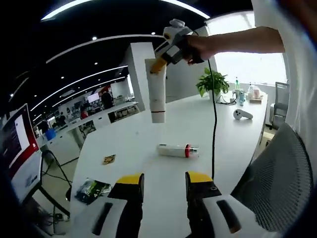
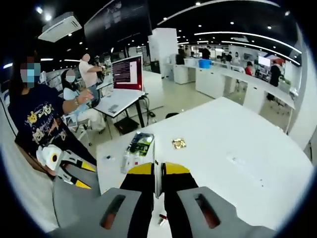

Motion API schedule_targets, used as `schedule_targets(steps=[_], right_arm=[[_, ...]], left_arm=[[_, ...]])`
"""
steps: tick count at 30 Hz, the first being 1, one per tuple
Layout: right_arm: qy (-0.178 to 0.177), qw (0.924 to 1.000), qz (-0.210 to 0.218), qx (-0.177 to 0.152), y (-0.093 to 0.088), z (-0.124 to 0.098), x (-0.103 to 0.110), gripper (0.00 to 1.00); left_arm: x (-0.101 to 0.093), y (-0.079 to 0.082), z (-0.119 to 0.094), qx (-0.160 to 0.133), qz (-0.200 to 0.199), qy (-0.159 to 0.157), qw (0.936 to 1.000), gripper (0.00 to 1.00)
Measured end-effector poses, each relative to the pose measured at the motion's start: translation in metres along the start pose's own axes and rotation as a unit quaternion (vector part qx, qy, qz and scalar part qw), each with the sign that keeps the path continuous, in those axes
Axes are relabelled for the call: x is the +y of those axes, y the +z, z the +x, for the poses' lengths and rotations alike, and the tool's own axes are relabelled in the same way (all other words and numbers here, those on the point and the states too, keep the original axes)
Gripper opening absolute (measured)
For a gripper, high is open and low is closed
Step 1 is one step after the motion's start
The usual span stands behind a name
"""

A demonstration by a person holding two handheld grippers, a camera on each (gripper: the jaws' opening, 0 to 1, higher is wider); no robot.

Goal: Arrange the skincare products in the storage area until every visible bottle or jar stands upright without overlapping.

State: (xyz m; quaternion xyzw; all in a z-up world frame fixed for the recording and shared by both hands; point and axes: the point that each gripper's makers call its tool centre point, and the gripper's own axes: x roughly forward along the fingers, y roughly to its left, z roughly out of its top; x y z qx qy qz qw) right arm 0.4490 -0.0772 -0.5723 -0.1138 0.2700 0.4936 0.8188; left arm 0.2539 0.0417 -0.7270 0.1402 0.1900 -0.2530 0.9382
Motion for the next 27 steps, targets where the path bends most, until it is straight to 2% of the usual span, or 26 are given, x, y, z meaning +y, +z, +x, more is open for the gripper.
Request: schedule_targets(steps=[5,7,11,19,27], right_arm=[[-0.028,0.9989,-0.021,0.032,-0.006,-0.002,-0.034,0.04],[-0.039,0.997,-0.039,0.054,-0.011,-0.004,-0.049,0.04],[-0.045,0.9945,-0.057,0.075,-0.017,-0.001,-0.066,0.04],[-0.023,0.993,-0.059,0.1,-0.038,0.025,-0.076,0.04],[0.002,0.9893,-0.063,0.131,-0.063,0.053,-0.077,0.04]], left_arm=[[0.002,0.0,0.0,-0.003,-0.001,0.004,1.0,0.35],[0.004,0.0,0.0,-0.004,-0.01,0.007,0.9999,0.35],[0.001,0.001,0.003,-0.007,-0.021,0.0,0.9998,0.38],[-0.001,-0.008,0.007,0.016,-0.017,-0.001,0.9997,0.43],[-0.001,-0.009,0.007,0.018,-0.022,-0.001,0.9996,0.44]])
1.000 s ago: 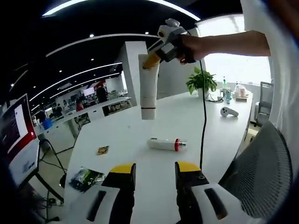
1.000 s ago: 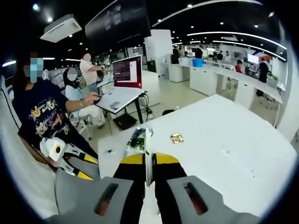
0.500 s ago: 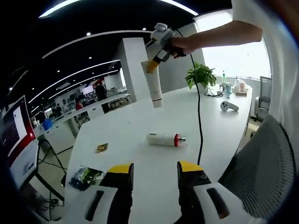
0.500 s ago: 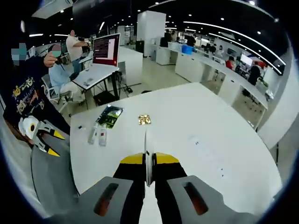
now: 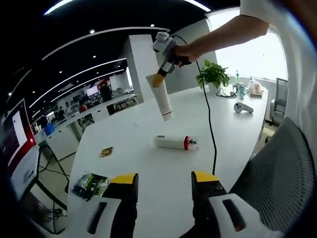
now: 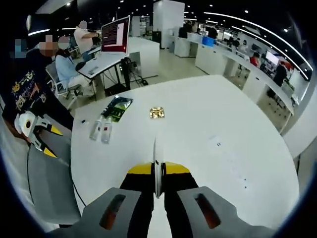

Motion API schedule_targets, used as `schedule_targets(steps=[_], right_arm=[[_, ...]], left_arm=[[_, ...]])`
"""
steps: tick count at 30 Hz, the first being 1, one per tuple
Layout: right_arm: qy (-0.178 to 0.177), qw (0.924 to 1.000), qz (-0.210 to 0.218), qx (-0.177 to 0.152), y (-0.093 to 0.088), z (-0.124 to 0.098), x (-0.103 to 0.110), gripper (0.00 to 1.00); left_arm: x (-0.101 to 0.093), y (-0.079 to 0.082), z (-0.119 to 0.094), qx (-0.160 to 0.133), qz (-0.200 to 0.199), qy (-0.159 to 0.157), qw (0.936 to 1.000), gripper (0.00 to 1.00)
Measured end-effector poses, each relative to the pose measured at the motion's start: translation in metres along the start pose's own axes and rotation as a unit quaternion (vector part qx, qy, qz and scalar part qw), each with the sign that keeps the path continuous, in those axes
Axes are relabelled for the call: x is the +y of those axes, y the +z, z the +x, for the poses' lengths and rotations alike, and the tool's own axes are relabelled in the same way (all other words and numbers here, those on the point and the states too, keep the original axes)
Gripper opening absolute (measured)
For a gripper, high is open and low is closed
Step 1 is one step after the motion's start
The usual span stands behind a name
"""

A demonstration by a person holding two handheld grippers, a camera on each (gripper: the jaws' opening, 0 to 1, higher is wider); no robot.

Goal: Arrange the skincare products in the storage area until every visible bottle or jar stands upright without overlapping.

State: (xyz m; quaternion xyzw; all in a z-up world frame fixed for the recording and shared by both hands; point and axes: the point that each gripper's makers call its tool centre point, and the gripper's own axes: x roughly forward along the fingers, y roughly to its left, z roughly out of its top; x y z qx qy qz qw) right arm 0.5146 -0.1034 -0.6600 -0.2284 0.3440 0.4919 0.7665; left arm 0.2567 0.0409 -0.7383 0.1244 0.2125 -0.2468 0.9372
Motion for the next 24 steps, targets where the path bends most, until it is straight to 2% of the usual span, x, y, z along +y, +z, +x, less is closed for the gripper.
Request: schedule_targets(steps=[5,6,9,18,20,24], right_arm=[[0.032,0.9994,-0.016,-0.004,-0.005,0.014,0.007,0.04],[0.047,0.9987,-0.019,-0.006,-0.006,0.018,0.01,0.04],[0.077,0.9955,-0.055,-0.006,-0.007,0.026,0.017,0.04],[0.114,0.9865,-0.114,0.025,-0.013,0.047,0.016,0.04],[0.123,0.9839,-0.127,0.024,-0.013,0.049,0.016,0.04],[0.137,0.9823,-0.127,0.014,-0.014,0.054,0.015,0.05]], left_arm=[[0.0,-0.002,0.001,0.005,0.0,-0.001,1.0,0.45],[0.0,-0.002,0.001,0.006,0.001,-0.001,1.0,0.45],[0.001,-0.001,0.001,0.004,0.002,0.002,1.0,0.45],[0.0,-0.002,0.002,0.006,0.002,-0.001,1.0,0.45],[0.001,-0.003,0.001,0.007,0.0,0.0,1.0,0.45],[0.001,-0.003,0.001,0.008,-0.001,0.001,1.0,0.45]])
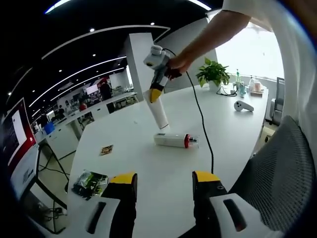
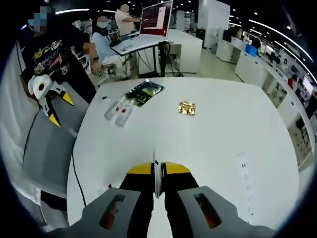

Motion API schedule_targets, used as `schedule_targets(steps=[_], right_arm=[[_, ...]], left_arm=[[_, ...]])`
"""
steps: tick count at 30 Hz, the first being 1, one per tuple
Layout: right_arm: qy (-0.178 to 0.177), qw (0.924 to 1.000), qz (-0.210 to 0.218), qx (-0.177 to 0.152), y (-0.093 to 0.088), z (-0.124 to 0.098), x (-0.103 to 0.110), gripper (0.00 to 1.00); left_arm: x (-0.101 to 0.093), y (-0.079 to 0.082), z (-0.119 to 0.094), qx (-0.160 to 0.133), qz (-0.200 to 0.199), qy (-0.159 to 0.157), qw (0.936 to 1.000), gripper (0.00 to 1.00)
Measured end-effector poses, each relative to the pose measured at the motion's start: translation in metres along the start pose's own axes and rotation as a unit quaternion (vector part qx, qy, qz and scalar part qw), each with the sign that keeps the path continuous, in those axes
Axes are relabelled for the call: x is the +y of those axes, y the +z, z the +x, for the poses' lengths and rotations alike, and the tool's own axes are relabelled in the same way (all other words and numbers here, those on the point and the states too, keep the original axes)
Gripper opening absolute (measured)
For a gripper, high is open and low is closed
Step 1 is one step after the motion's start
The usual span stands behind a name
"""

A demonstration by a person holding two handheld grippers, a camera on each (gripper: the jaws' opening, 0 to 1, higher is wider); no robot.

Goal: Arrange the skincare products in the storage area until every visible bottle or jar stands upright without overlapping.

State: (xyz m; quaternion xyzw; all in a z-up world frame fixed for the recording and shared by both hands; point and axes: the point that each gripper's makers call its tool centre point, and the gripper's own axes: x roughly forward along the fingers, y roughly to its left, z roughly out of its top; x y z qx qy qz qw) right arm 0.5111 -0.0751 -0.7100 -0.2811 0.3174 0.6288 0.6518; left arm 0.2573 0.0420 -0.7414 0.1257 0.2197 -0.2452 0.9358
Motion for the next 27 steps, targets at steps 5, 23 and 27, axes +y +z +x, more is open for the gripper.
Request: schedule_targets(steps=[5,23,27], right_arm=[[0.013,0.9998,-0.017,0.001,-0.008,0.008,0.002,0.05],[0.032,0.9989,-0.035,0.006,-0.015,0.001,0.001,0.09],[0.02,0.9993,-0.031,0.003,-0.015,0.001,-0.001,0.22]], left_arm=[[0.0,0.0,0.0,0.001,0.0,0.0,1.0,0.45],[-0.001,-0.001,0.001,0.004,0.002,-0.003,1.0,0.45],[-0.001,-0.001,0.001,0.004,0.003,-0.002,1.0,0.45]])
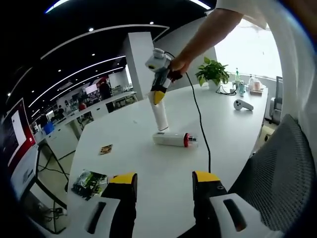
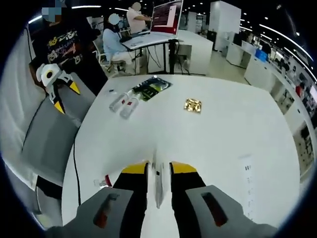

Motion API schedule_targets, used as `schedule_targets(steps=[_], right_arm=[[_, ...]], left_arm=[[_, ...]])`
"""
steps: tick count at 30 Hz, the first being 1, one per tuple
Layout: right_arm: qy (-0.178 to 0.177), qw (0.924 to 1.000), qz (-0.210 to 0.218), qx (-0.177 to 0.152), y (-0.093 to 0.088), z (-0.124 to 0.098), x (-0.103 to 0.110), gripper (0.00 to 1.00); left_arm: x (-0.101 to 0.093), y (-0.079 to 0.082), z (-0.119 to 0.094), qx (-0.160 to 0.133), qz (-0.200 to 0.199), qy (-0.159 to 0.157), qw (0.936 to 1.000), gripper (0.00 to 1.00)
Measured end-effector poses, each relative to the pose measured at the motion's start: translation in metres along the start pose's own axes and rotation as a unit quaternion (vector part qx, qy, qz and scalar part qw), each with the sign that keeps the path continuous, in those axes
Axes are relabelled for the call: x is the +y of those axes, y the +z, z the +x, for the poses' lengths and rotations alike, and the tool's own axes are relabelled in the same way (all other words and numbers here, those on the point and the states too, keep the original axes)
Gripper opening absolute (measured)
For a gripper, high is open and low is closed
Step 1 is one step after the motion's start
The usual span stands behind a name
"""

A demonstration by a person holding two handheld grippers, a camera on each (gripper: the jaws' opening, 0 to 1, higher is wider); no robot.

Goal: Arrange the skincare products in the storage area until every visible bottle or jar stands upright without overlapping.

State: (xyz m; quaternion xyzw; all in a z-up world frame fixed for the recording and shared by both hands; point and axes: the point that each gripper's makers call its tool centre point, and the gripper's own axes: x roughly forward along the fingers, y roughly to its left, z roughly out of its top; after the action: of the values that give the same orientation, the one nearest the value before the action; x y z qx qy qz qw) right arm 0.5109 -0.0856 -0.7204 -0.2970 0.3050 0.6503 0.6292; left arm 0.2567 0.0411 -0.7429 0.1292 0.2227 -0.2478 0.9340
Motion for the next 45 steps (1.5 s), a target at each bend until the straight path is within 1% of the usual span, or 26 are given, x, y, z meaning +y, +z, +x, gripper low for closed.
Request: schedule_targets(steps=[3,4,5,7,8,9,10,11,12,13,14,16,17,19,22,23,24,25,29,30,31,33,34,36,40,45], right_arm=[[-0.023,0.9997,0.0,-0.001,-0.002,-0.004,-0.005,0.3],[-0.03,0.9994,0.012,-0.008,-0.001,-0.006,-0.006,0.32],[-0.048,0.9976,0.039,-0.03,0.001,-0.009,-0.008,0.36],[-0.082,0.9918,0.083,-0.052,0.001,-0.014,-0.015,0.54],[-0.115,0.9807,0.125,-0.096,0.005,-0.02,-0.02,0.64],[-0.128,0.9714,0.156,-0.125,0.007,-0.025,-0.019,0.75],[-0.146,0.9635,0.171,-0.146,0.006,-0.03,-0.02,0.8],[-0.176,0.9531,0.187,-0.161,0.0,-0.038,-0.019,0.82],[-0.184,0.9497,0.193,-0.164,-0.003,-0.041,-0.019,0.82],[-0.203,0.939,0.207,-0.185,-0.008,-0.047,-0.015,0.82],[-0.225,0.924,0.238,-0.198,-0.018,-0.053,-0.011,0.84],[-0.252,0.8995,0.281,-0.22,-0.034,-0.057,-0.001,0.89],[-0.271,0.8869,0.302,-0.22,-0.044,-0.056,0.003,0.95],[-0.284,0.8805,0.329,-0.19,-0.067,-0.045,0.02,0.97],[-0.285,0.8705,0.383,-0.12,-0.108,-0.006,0.06,0.97],[-0.282,0.8707,0.388,-0.108,-0.113,0.004,0.068,0.97],[-0.281,0.8654,0.408,-0.078,-0.125,0.019,0.079,0.97],[-0.276,0.8689,0.408,-0.051,-0.132,0.027,0.088,0.97],[-0.251,0.8795,0.404,-0.025,-0.131,0.062,0.106,0.88],[-0.257,0.8788,0.402,-0.012,-0.133,0.064,0.107,0.85],[-0.26,0.8799,0.397,-0.016,-0.127,0.07,0.108,0.82],[-0.26,0.8864,0.383,-0.002,-0.127,0.076,0.11,0.74],[-0.265,0.8937,0.362,0.009,-0.127,0.079,0.111,0.73],[-0.268,0.895,0.356,0.02,-0.129,0.084,0.114,0.66],[-0.267,0.8972,0.351,0.02,-0.126,0.088,0.124,0.44],[-0.277,0.891,0.359,0.016,-0.128,0.086,0.121,0.34]], left_arm=[[0.0,0.0,0.0,-0.001,0.001,0.001,1.0,0.45],[0.0,0.001,0.0,-0.002,0.0,0.001,1.0,0.45],[0.001,0.001,0.0,-0.002,0.001,0.001,1.0,0.45],[0.001,0.001,-0.001,-0.003,0.001,0.001,1.0,0.45],[0.0,0.001,-0.001,-0.003,0.001,0.0,1.0,0.45],[0.0,0.001,-0.001,-0.003,0.002,0.0,1.0,0.45],[-0.001,0.001,0.0,-0.002,0.002,-0.002,1.0,0.45],[-0.001,0.001,0.0,-0.002,0.003,-0.003,1.0,0.45],[-0.001,0.001,0.0,-0.002,0.003,-0.003,1.0,0.45],[-0.001,0.001,0.0,-0.003,0.003,-0.003,1.0,0.45],[-0.001,0.001,0.0,-0.004,0.003,-0.003,1.0,0.45],[-0.001,0.001,0.0,-0.004,0.002,-0.002,1.0,0.45],[-0.001,0.001,0.0,-0.004,0.002,-0.001,1.0,0.45],[-0.001,0.0,0.0,-0.002,0.004,-0.003,1.0,0.45],[-0.002,0.0,0.0,-0.002,0.004,-0.004,1.0,0.45],[-0.002,0.0,0.0,-0.001,0.005,-0.004,1.0,0.45],[-0.002,0.0,0.0,0.0,0.005,-0.005,1.0,0.45],[-0.003,-0.001,0.0,0.001,0.006,-0.005,1.0,0.45],[-0.003,-0.002,0.0,0.002,0.009,-0.004,0.9999,0.45],[-0.003,-0.001,0.0,0.001,0.009,-0.004,1.0,0.45],[-0.002,-0.001,0.0,0.001,0.008,-0.004,1.0,0.45],[-0.002,-0.002,0.0,0.001,0.008,-0.003,1.0,0.45],[-0.002,-0.002,0.0,0.002,0.008,-0.004,1.0,0.45],[-0.003,-0.003,0.001,0.004,0.01,-0.005,0.9999,0.45],[-0.002,-0.004,0.001,0.007,0.01,-0.003,0.9999,0.45],[-0.003,-0.005,0.002,0.009,0.011,-0.006,0.9999,0.45]])
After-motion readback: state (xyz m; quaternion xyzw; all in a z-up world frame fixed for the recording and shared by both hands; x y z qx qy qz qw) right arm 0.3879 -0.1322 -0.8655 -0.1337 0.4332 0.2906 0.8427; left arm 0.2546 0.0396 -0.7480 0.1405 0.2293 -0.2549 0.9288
